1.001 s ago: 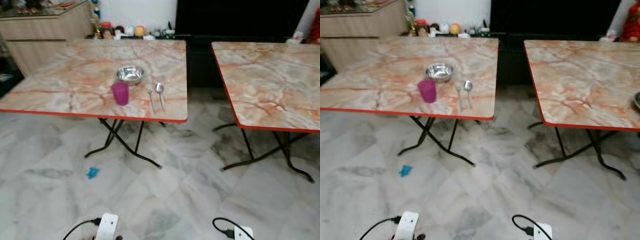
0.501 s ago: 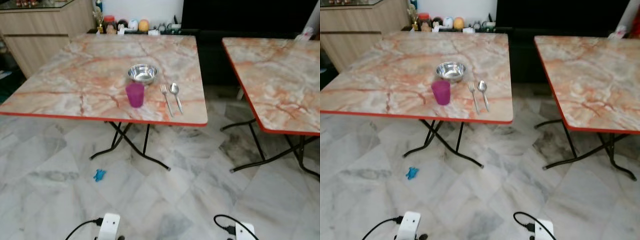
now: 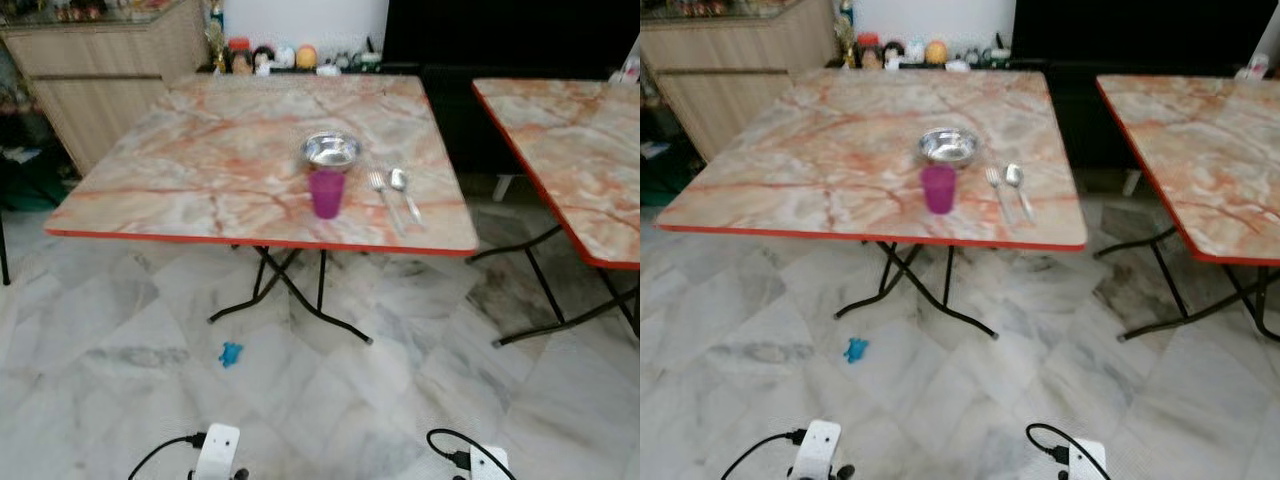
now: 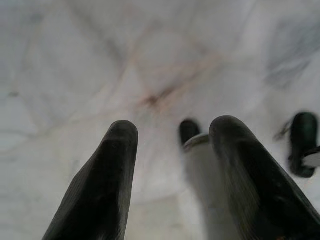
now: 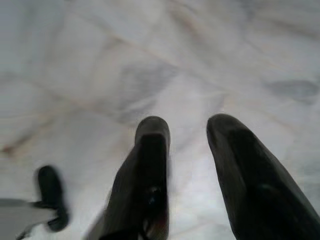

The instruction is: Setting the table

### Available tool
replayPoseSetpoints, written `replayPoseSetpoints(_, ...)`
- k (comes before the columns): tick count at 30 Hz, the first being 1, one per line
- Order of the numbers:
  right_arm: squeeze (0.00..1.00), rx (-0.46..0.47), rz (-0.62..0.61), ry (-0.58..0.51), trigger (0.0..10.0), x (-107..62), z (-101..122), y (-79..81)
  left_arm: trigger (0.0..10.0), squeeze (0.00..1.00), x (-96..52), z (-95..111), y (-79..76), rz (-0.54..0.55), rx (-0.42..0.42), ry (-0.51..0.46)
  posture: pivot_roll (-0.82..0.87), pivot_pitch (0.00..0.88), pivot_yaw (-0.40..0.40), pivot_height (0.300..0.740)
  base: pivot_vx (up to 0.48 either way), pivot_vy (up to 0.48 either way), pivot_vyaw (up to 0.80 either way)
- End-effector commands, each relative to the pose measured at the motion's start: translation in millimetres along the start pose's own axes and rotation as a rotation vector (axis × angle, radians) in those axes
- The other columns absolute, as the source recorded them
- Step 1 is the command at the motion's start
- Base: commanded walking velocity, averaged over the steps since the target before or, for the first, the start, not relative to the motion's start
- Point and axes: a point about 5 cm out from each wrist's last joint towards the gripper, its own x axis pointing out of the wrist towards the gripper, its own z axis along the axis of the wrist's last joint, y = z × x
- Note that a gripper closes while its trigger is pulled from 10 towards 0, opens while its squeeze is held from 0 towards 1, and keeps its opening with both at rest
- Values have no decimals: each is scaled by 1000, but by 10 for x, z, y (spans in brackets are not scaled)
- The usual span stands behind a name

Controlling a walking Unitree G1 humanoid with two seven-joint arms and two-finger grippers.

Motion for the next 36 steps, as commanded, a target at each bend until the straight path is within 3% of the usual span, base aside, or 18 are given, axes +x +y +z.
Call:
replayPoseSetpoints(1, 0, -2, -10, 4, 10000, -6, -26, -50, 10000, 0, 0, -15, -35, -13, 10, 13, -20, 0, 7, 740, 0, 311, 0)
replayPoseSetpoints(10, 0, 1, -10, -1, 10000, -7, -24, -40, 10000, 0, 1, -12, -30, -19, 27, 13, -21, 0, 7, 740, 0, 33, 0)
replayPoseSetpoints(27, 0, 11, 5, -24, 10000, -1, 21, -19, 10000, 0, 1, -1, -42, -44, -24, 4, -16, 0, 6, 740, 0, 0, 0)
replayPoseSetpoints(36, 0, -3, 22, -39, 10000, 0, 40, -8, 10000, 0, 2, 0, -42, -45, -27, 6, -16, 0, 7, 740, 288, 0, 206)
